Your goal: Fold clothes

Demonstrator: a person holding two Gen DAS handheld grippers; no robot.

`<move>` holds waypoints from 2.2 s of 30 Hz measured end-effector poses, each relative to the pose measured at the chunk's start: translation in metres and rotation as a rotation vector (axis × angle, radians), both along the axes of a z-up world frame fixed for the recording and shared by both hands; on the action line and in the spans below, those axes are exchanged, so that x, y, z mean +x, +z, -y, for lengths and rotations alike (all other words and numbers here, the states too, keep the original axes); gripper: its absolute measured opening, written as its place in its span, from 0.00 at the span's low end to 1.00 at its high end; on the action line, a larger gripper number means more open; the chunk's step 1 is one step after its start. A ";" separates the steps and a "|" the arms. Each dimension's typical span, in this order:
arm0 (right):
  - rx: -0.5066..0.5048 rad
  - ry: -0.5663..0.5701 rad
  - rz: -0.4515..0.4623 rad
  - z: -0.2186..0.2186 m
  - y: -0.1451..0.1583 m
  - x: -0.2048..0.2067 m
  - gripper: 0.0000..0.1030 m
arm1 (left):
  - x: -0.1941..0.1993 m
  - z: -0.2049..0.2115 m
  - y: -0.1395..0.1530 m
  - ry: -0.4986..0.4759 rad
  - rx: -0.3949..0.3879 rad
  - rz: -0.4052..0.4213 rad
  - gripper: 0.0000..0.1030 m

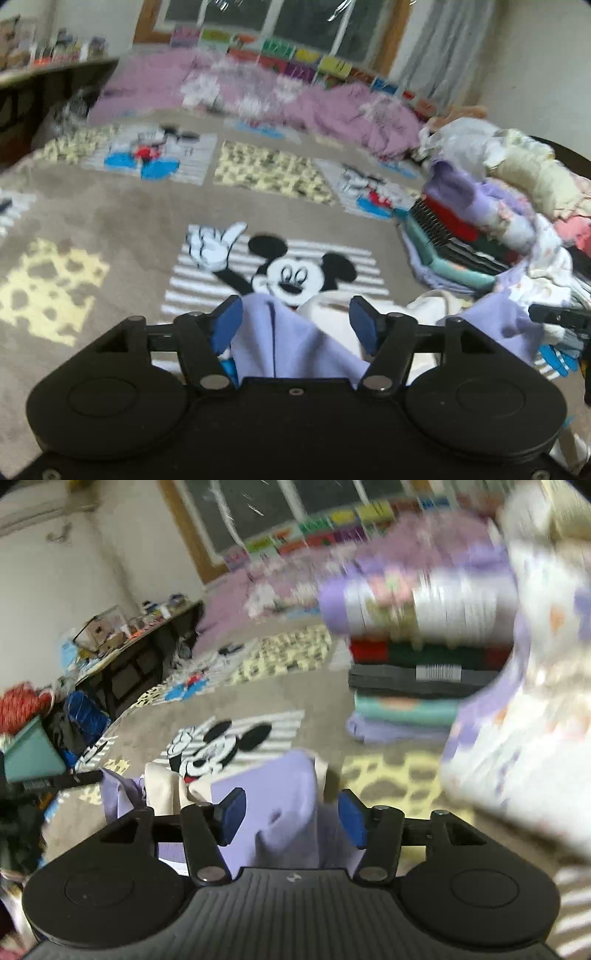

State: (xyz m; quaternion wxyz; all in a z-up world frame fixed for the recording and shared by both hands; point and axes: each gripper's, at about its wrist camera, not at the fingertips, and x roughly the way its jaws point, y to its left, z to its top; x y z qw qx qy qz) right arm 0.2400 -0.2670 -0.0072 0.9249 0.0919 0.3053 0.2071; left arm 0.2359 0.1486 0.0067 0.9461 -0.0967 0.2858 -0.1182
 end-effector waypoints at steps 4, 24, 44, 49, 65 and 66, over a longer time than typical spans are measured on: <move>-0.177 0.181 0.130 -0.021 0.015 -0.022 0.58 | -0.029 0.021 0.004 -0.154 0.057 0.046 0.69; -0.432 0.613 -0.003 -0.064 0.002 0.019 0.53 | -0.023 0.098 -0.060 -0.569 0.344 -0.066 0.47; -0.405 0.545 0.177 -0.046 0.041 -0.105 0.05 | -0.127 0.128 -0.014 -0.523 0.497 0.050 0.03; -0.441 0.571 0.171 -0.047 0.027 -0.144 0.05 | -0.162 0.135 -0.025 -0.552 0.574 0.059 0.01; -0.590 0.649 0.193 -0.064 -0.017 -0.240 0.05 | -0.248 0.148 -0.072 -0.683 0.866 0.126 0.01; -0.599 0.654 0.194 -0.065 -0.020 -0.245 0.05 | -0.252 0.149 -0.074 -0.693 0.879 0.129 0.01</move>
